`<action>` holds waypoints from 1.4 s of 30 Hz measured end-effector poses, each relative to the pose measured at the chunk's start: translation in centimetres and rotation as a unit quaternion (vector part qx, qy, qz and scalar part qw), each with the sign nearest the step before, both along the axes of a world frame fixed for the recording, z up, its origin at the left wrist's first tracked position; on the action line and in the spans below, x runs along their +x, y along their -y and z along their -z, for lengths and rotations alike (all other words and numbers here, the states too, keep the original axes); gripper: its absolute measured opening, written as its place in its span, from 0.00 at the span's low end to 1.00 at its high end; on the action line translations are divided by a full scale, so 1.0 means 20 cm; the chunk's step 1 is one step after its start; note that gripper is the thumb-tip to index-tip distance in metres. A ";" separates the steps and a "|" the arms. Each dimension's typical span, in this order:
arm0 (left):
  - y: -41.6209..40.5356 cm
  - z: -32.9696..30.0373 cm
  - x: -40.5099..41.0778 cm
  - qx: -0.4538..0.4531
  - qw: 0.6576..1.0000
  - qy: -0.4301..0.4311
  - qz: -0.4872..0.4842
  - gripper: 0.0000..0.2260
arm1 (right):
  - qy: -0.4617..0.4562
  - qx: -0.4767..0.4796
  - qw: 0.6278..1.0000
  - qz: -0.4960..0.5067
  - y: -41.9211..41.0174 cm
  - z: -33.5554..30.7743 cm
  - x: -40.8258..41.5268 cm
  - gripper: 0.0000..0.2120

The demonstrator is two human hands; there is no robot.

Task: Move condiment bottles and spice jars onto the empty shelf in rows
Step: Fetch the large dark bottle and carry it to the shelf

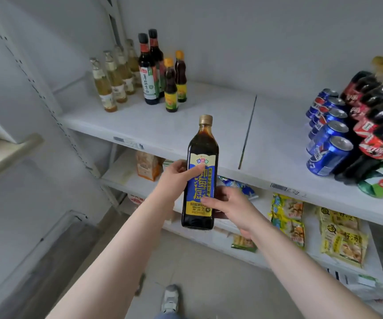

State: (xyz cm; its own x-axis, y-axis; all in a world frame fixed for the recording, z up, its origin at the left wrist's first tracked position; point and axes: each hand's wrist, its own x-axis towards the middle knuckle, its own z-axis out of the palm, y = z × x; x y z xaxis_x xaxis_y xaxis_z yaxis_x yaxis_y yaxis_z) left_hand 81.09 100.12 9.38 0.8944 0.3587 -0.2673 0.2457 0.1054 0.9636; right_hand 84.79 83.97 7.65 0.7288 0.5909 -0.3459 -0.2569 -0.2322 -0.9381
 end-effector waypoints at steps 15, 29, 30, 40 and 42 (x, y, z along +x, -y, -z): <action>-0.62 -0.17 0.98 0.150 0.983 0.079 0.070 0.14 | 0.108 0.008 0.990 0.089 -0.65 -0.11 0.94 0.11; -0.85 -0.10 1.60 0.278 0.956 0.086 0.025 0.14 | 0.202 -0.002 0.971 0.129 -0.95 0.06 1.69 0.20; -0.86 -0.10 1.62 0.285 0.954 0.085 0.024 0.14 | 0.205 -0.001 0.970 0.133 -0.97 0.07 1.71 0.20; -0.91 -0.11 1.66 0.326 0.938 0.107 0.049 0.14 | 0.216 -0.008 0.966 0.142 -1.01 0.11 1.75 0.21; -0.91 -0.10 1.65 0.331 0.935 0.114 0.049 0.13 | 0.221 -0.013 0.965 0.139 -1.01 0.11 1.74 0.21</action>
State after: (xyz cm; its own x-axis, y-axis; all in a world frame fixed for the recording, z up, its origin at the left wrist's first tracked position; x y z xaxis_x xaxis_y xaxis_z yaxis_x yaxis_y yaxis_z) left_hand 114.13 118.36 11.45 0.9385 0.2907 0.1863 0.0027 -0.5456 0.8380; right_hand 119.55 104.11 5.55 0.9375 0.3474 0.0221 0.1107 -0.2375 -0.9651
